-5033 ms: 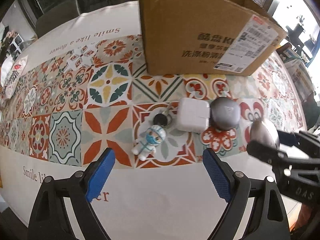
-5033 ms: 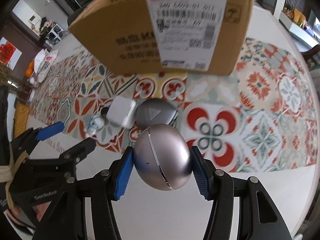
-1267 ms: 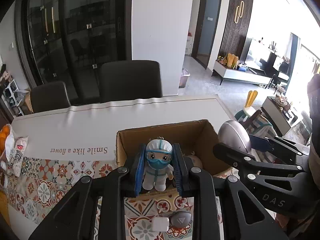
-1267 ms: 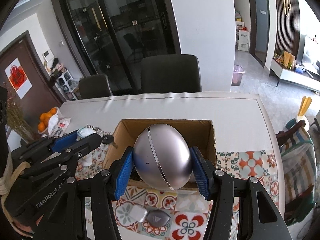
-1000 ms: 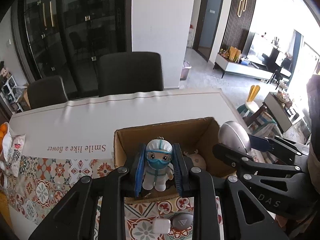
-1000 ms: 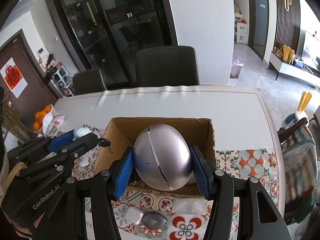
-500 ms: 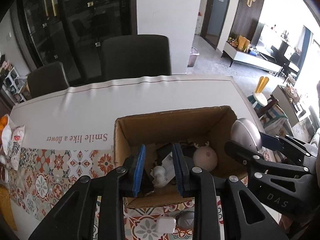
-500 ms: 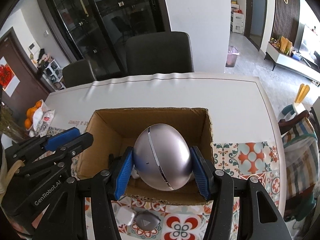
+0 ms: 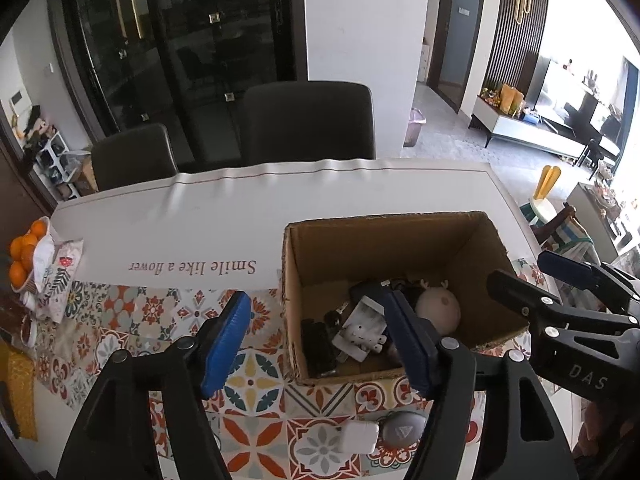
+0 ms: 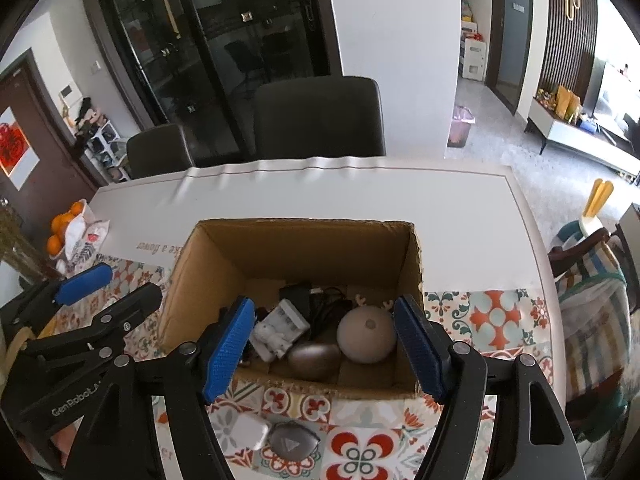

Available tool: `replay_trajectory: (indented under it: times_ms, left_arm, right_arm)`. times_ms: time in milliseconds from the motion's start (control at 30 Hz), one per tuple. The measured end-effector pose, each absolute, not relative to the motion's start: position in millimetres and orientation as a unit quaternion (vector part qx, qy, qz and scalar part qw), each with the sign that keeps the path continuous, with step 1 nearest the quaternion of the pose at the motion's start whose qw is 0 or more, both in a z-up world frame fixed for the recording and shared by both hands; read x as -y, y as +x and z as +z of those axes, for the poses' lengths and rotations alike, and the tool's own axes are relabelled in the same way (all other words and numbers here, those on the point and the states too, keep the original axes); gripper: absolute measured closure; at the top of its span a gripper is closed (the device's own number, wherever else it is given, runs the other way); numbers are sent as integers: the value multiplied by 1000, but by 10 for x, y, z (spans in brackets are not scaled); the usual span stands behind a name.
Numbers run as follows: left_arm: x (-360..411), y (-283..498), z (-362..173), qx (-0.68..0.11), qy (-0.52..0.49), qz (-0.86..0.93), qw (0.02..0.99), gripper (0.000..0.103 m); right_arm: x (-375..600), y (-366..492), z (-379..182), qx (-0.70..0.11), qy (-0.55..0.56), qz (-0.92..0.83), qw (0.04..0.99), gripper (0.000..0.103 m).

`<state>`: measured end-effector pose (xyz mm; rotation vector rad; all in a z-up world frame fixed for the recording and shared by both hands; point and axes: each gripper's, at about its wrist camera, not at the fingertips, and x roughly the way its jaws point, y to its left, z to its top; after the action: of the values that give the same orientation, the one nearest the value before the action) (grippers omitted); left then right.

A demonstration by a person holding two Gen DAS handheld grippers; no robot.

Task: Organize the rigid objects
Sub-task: 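Open both grippers to drop the figurine and silver speaker into the box, then withdraw both grippers from the box toward the remaining items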

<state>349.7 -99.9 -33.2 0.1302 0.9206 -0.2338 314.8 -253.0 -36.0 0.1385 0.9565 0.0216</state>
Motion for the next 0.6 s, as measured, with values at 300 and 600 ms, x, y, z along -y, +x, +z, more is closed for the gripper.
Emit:
replay_trajectory:
  times_ms: [300, 600]
  left_arm:
    - [916, 3192, -174, -419, 64, -102, 900, 17]
    - [833, 2916, -161, -407, 68, -82, 907, 12]
  right_arm:
    - [2451, 2804, -221, -441, 59, 27, 895, 30]
    - [2366, 2496, -196, -428, 49, 34, 902, 22]
